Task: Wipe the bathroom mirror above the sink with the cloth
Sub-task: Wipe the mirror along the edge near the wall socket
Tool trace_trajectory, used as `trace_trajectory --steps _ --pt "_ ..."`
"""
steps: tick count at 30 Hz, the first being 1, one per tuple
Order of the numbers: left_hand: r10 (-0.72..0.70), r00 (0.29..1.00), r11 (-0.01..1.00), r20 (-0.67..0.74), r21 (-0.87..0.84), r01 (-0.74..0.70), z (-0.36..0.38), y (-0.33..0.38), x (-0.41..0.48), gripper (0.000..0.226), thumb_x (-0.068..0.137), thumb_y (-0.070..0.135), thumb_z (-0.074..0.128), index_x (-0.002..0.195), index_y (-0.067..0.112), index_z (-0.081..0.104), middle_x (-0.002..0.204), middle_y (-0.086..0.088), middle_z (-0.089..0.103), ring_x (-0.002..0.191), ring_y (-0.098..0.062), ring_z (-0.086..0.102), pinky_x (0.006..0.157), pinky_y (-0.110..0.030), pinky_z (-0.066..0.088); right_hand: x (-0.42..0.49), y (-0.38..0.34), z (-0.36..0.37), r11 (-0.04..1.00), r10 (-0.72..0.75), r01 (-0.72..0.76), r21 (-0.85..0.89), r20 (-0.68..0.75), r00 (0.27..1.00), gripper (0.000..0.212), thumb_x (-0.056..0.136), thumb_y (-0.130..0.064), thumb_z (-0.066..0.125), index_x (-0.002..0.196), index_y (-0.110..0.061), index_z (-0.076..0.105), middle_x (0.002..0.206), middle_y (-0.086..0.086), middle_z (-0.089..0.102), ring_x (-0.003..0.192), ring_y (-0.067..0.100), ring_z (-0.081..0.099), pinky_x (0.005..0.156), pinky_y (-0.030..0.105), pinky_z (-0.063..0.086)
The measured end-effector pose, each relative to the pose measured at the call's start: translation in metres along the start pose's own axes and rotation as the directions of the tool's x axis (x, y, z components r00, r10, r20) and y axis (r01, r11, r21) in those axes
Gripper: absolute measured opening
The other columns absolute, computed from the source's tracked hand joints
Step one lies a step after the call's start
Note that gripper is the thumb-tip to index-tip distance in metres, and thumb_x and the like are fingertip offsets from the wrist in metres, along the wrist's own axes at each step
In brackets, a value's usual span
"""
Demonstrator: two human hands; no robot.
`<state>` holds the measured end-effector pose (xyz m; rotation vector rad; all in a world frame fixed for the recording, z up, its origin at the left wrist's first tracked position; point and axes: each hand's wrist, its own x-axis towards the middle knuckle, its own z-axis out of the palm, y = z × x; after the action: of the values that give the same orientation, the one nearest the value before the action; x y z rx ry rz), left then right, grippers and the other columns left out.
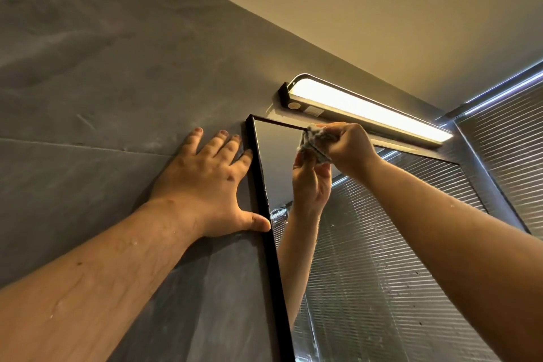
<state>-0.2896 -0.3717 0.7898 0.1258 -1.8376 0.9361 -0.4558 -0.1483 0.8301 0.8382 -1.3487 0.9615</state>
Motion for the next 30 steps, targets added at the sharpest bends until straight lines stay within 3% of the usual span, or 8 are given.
trace_trajectory --steps 6,9,15,19,24,30 --pt "0.001 1.0 1.0 0.003 -0.011 -0.001 -0.001 0.001 0.0 0.126 0.053 0.101 0.013 0.153 0.026 0.0 0.163 -0.004 -0.002 0.149 -0.023 -0.008 0.119 -0.052 -0.004 -0.006 -0.008 0.001 0.999 0.011 -0.012 -0.034 -0.015 1.0 0.02 0.09 -0.01 0.069 0.109 -0.011 0.074 0.099 0.001 0.072 0.091 0.016 0.067 0.085 0.039 0.059" --pt "0.003 1.0 1.0 0.0 -0.014 -0.003 -0.001 0.0 0.0 0.125 0.054 0.101 0.014 0.153 0.026 0.002 0.162 -0.004 -0.002 0.149 -0.024 -0.008 0.118 -0.052 -0.004 -0.013 -0.027 0.007 0.992 -0.108 0.106 -0.073 -0.02 0.994 0.019 0.089 -0.014 0.073 0.107 -0.011 0.075 0.096 0.001 0.072 0.079 0.001 0.06 0.08 0.028 0.056" --pt "0.012 1.0 1.0 -0.008 -0.017 -0.013 -0.001 0.0 -0.002 0.124 0.055 0.101 0.013 0.153 0.026 0.003 0.162 -0.003 -0.002 0.149 -0.024 -0.008 0.118 -0.052 -0.005 -0.033 -0.058 0.023 0.976 -0.195 0.199 -0.089 0.052 0.979 0.032 0.085 -0.014 0.075 0.117 -0.018 0.073 0.109 0.003 0.072 0.098 0.017 0.066 0.082 0.031 0.055" --pt "0.009 1.0 0.999 0.029 -0.033 -0.008 -0.003 -0.001 -0.001 0.123 0.056 0.101 0.015 0.153 0.026 0.001 0.162 -0.003 -0.005 0.149 -0.023 -0.011 0.118 -0.053 -0.007 -0.06 -0.06 0.019 0.969 -0.22 0.229 -0.096 0.093 0.971 0.034 0.086 -0.013 0.075 0.119 -0.02 0.072 0.11 0.002 0.072 0.103 0.021 0.064 0.085 0.041 0.056" --pt "0.024 0.995 1.0 0.1 0.004 -0.025 -0.004 -0.001 -0.001 0.128 0.054 0.102 0.017 0.153 0.024 -0.004 0.162 -0.006 -0.011 0.147 -0.025 -0.017 0.116 -0.055 -0.011 -0.115 -0.057 0.012 0.959 -0.261 0.27 -0.084 0.1 0.96 0.031 0.086 -0.025 0.069 0.117 -0.025 0.073 0.11 -0.004 0.072 0.1 0.015 0.06 0.082 0.028 0.05" --pt "0.021 0.997 1.0 0.081 0.011 -0.022 -0.002 0.0 -0.001 0.128 0.054 0.102 0.016 0.154 0.023 -0.002 0.162 -0.007 -0.009 0.148 -0.026 -0.015 0.116 -0.056 -0.01 -0.148 -0.055 0.005 0.941 -0.312 0.329 -0.079 0.172 0.934 0.034 0.089 -0.043 0.057 0.116 -0.029 0.073 0.112 -0.011 0.071 0.099 0.014 0.063 0.083 0.026 0.052"
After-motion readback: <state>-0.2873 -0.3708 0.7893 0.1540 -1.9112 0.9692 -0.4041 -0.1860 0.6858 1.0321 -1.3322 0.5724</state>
